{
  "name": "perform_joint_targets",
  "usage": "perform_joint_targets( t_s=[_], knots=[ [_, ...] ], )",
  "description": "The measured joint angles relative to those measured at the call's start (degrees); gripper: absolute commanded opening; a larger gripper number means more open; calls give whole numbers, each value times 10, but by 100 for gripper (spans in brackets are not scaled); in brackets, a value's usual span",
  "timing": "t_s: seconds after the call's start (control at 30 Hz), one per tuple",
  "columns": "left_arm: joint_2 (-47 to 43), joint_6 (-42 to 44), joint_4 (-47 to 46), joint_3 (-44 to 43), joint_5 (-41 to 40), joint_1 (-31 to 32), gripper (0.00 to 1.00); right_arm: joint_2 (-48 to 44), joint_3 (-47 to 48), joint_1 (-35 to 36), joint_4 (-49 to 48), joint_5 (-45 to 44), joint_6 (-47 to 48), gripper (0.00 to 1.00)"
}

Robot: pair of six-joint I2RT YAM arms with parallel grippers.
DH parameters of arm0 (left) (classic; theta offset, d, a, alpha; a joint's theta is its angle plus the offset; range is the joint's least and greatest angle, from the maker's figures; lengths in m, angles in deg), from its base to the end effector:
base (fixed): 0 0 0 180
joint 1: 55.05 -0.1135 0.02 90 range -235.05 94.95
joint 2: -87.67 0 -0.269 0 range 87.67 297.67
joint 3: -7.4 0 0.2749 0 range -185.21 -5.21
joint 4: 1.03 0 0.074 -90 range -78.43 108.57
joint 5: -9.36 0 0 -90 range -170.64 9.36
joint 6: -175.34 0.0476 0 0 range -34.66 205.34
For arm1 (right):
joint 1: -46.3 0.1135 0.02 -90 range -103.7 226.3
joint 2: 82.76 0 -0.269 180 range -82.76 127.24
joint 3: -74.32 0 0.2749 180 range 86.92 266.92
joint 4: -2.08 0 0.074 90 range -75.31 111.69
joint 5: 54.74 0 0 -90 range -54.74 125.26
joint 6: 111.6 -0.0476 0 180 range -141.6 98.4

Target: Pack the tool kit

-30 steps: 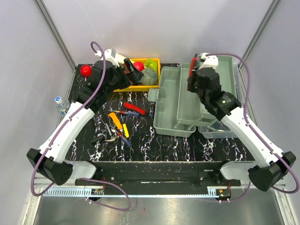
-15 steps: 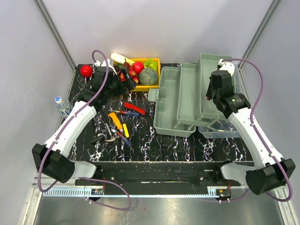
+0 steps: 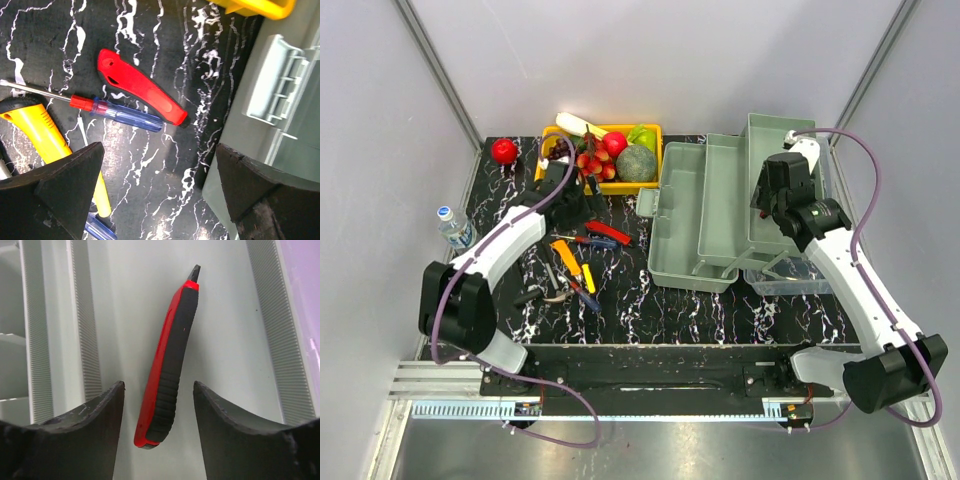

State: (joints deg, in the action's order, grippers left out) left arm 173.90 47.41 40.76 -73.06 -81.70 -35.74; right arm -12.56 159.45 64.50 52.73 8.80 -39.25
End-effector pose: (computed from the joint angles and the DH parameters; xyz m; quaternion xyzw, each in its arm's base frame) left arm 0.3380 -0.1175 0.2645 -0.1541 0.9193 -0.1658 0.3218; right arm 0.2813 0.0702 0.3693 0.1002 0.8668 -0.0571 0.4852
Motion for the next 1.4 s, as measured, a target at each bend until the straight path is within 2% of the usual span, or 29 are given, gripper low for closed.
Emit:
perform_joint_targets(
  t_s=[0.1, 0.27, 0.53, 0.77, 1.13, 1.23, 1.3, 1.33, 1.37, 1.4],
  knots=[
    [25, -1, 2, 0, -5, -3, 99, 0, 2, 0, 9, -18, -6, 82],
    [38, -10, 31, 0, -54, -8, 99, -7, 26, 0, 26, -54, -9, 86],
    [23, -11, 43, 63, -129, -36, 83, -47, 77, 0, 24, -70, -7, 86],
    [21, -11, 40, 118, -137, -66, 71, -62, 77, 0, 13, -58, -6, 86],
    [90, -10, 3, 99, -115, -69, 61, -56, 77, 0, 3, -43, -6, 85],
    [108, -10, -4, 95, -114, -71, 56, -61, 76, 0, 3, -43, -6, 85],
    [113, -9, -6, 95, -114, -74, 49, -65, 75, 0, 3, -43, -6, 85],
    [115, -9, -7, 94, -114, -75, 39, -68, 75, 0, 3, -43, -6, 84],
    [118, -9, -7, 92, -113, -77, 23, -70, 75, 0, 3, -43, -6, 84],
    [122, -9, -7, 90, -111, -79, 11, -73, 75, 0, 3, -43, -6, 84]
  ],
)
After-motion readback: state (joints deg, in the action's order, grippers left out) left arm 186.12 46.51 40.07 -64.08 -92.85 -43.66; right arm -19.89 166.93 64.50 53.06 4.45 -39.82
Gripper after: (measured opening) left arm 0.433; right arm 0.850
